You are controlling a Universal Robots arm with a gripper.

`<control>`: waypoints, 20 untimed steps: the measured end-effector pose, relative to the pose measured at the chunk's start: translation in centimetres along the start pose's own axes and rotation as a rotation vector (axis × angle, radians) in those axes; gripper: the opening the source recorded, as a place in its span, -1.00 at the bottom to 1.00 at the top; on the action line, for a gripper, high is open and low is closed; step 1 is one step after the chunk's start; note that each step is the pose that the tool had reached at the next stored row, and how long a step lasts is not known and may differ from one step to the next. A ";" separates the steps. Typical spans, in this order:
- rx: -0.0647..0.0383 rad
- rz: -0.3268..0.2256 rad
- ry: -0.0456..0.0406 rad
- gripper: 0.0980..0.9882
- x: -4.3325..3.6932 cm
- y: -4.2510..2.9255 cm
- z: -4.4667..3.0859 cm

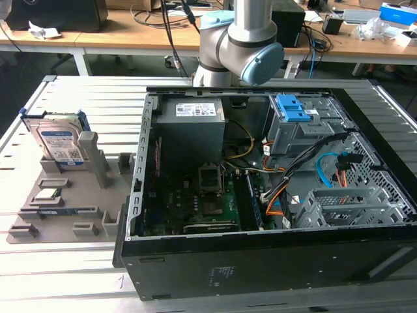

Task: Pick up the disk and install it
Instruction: 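Pick up the disk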

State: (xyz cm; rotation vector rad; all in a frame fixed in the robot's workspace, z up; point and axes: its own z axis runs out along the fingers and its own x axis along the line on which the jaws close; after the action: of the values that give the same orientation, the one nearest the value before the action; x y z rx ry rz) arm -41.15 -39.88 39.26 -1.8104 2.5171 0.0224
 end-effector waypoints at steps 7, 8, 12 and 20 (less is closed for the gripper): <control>-0.002 -0.078 0.0031 -0.98 0.01 0.01 0.01; -0.003 -0.117 0.0041 -0.98 0.01 0.01 0.02; -0.003 -0.135 0.0048 -0.96 0.00 0.01 0.02; -0.003 -0.136 0.0048 -0.15 0.00 0.01 0.02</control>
State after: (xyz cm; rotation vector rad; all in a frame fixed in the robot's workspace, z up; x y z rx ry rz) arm -41.16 -39.88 39.24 -1.9804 2.3922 0.0181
